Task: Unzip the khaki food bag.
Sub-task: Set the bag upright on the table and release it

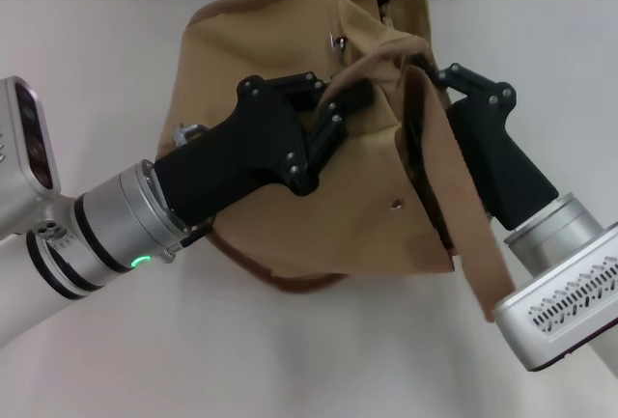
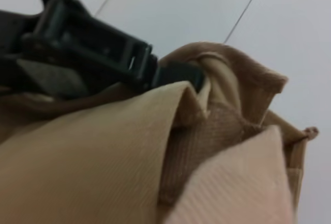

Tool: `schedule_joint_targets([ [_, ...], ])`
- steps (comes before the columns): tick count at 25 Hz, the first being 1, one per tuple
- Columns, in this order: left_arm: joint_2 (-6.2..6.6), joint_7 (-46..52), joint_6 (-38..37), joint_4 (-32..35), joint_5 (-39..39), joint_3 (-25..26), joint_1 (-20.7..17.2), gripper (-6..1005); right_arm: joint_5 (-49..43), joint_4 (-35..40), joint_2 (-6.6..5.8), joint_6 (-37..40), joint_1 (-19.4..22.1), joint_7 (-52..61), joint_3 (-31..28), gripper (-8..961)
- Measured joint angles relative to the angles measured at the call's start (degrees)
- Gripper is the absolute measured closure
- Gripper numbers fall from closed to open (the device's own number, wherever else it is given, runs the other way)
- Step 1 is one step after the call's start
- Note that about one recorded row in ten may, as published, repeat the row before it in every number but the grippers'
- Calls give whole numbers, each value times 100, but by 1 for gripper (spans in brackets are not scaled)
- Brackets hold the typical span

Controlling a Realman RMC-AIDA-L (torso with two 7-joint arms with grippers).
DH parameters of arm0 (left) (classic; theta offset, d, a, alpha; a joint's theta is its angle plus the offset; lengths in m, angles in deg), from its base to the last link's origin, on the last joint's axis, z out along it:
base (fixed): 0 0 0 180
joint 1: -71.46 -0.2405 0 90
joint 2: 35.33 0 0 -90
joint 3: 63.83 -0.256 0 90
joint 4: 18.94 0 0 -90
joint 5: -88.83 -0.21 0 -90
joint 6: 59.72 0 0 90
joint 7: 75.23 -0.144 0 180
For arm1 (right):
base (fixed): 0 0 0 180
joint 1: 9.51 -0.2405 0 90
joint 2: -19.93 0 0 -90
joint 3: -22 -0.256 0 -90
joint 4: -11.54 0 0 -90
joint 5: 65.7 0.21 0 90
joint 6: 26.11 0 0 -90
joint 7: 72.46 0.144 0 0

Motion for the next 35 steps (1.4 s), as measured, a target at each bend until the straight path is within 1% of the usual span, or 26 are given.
schedule_joint_targets([
  [4,0,2,-3,-8,-4,-6,1,928,0,-58,0,40,0,-5,-2,706],
  [10,0,3,-5,-10,-12,-18,-15,928,-11,-107,0,371,39,53,24,705],
  [19,0,3,15,-16,-15,-18,-18,928,26,-157,0,389,85,96,-12,704],
  [23,0,3,19,-16,-20,-19,-18,928,259,-90,0,380,96,177,-28,703],
  [27,0,3,21,-16,-20,-18,-18,928,289,65,0,324,75,461,-26,702],
  [33,0,3,24,-16,-19,-18,-8,928,252,204,0,310,29,610,76,701],
  [35,0,3,26,-16,-19,-18,-5,928,223,262,0,213,-18,611,252,701],
])
